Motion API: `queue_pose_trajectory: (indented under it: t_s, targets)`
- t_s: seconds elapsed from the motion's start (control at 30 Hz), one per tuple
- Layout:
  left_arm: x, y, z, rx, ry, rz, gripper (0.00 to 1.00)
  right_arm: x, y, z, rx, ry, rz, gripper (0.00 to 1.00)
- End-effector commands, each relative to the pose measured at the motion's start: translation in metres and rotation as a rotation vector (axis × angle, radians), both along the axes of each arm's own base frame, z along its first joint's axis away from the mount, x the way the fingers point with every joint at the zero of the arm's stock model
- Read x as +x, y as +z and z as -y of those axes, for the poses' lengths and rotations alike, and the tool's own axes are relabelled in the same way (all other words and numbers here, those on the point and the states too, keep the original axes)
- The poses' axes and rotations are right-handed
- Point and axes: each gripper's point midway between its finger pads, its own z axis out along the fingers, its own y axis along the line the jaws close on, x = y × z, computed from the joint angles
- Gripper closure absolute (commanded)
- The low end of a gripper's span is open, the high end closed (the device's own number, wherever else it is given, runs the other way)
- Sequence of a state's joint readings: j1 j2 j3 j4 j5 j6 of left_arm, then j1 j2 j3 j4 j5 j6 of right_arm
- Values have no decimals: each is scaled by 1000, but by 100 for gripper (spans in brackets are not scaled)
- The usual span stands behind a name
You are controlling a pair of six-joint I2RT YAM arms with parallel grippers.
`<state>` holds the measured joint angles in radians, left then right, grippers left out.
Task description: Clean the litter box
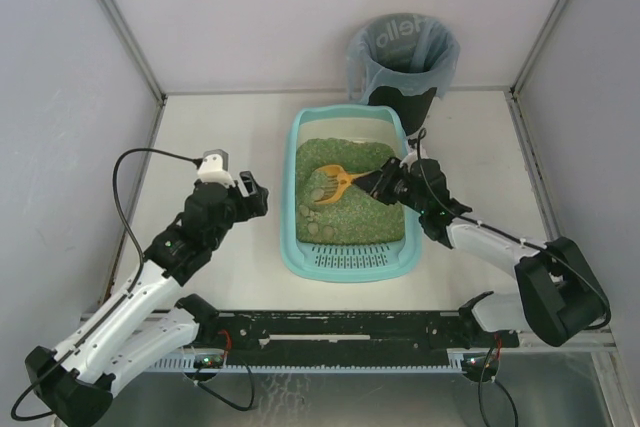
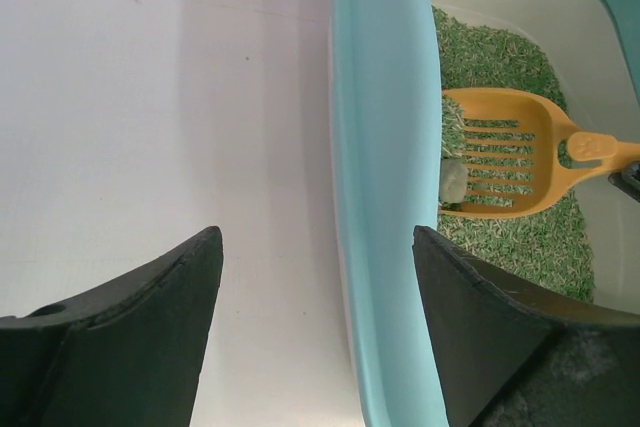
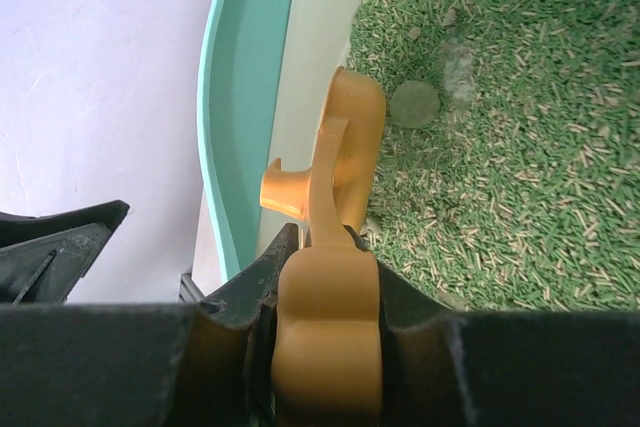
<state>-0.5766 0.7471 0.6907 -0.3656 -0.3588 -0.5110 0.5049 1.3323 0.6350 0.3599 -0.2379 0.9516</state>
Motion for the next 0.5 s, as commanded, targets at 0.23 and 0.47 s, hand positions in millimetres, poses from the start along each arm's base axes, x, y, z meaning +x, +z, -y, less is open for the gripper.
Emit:
queue_pose_trajectory:
  t_s: [0.23, 0.47]
  targets:
    - [9, 46, 4, -65, -54, 88, 19, -13, 57, 43, 190, -36, 162, 100]
    - [18, 54, -6, -103, -34, 94, 19, -33, 75, 56, 260, 17, 201, 100]
